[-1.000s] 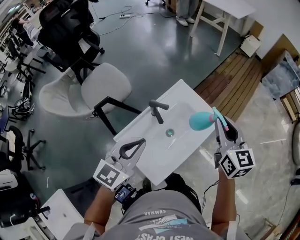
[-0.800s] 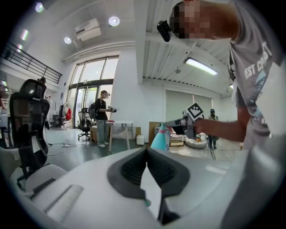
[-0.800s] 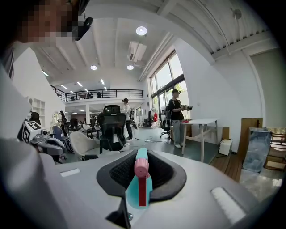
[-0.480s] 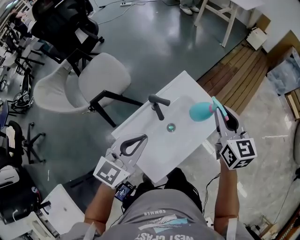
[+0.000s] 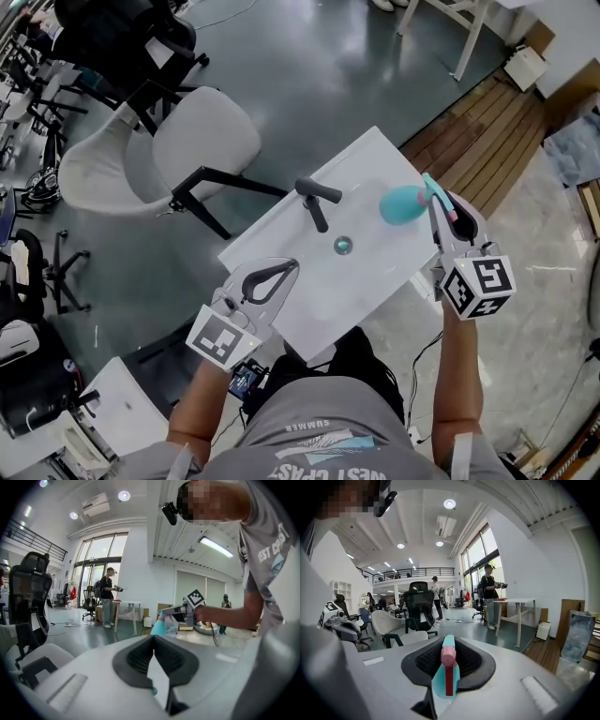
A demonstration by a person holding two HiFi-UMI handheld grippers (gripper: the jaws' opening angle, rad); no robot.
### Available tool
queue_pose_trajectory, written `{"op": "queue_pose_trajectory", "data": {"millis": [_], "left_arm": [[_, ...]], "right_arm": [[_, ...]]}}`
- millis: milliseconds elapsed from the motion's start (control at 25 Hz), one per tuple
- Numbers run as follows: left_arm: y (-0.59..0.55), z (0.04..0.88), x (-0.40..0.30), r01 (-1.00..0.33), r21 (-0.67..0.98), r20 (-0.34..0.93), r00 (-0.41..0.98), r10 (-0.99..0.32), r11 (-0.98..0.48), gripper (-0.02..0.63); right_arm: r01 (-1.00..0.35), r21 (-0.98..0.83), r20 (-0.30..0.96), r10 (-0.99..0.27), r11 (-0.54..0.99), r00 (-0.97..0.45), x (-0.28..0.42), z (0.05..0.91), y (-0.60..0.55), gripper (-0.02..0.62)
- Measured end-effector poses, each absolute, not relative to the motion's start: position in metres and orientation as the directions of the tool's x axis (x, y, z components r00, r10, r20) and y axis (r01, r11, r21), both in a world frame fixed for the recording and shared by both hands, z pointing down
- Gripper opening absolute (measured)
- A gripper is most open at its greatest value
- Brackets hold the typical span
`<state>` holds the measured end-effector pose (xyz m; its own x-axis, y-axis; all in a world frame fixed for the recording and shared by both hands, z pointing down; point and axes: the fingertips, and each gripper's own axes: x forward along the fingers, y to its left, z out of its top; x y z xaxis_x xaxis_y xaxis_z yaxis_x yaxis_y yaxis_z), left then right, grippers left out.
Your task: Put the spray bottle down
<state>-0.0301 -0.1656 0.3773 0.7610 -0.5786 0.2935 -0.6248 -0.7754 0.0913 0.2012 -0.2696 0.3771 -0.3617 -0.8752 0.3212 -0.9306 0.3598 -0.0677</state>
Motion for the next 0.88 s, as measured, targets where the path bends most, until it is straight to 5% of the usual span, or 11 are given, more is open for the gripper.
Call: {"op": "queue_pose_trajectory", "data": {"millis": [880], "left_arm": [[-0.170, 0.416, -0.024, -0.650, 0.123, 0.359, 0.734, -0.577, -0.750, 0.002]], "right_arm": [[-0.914, -0.051, 0.404, -0.828, 0.404, -0.388, 0.201, 0.451, -0.321, 0.066]]}}
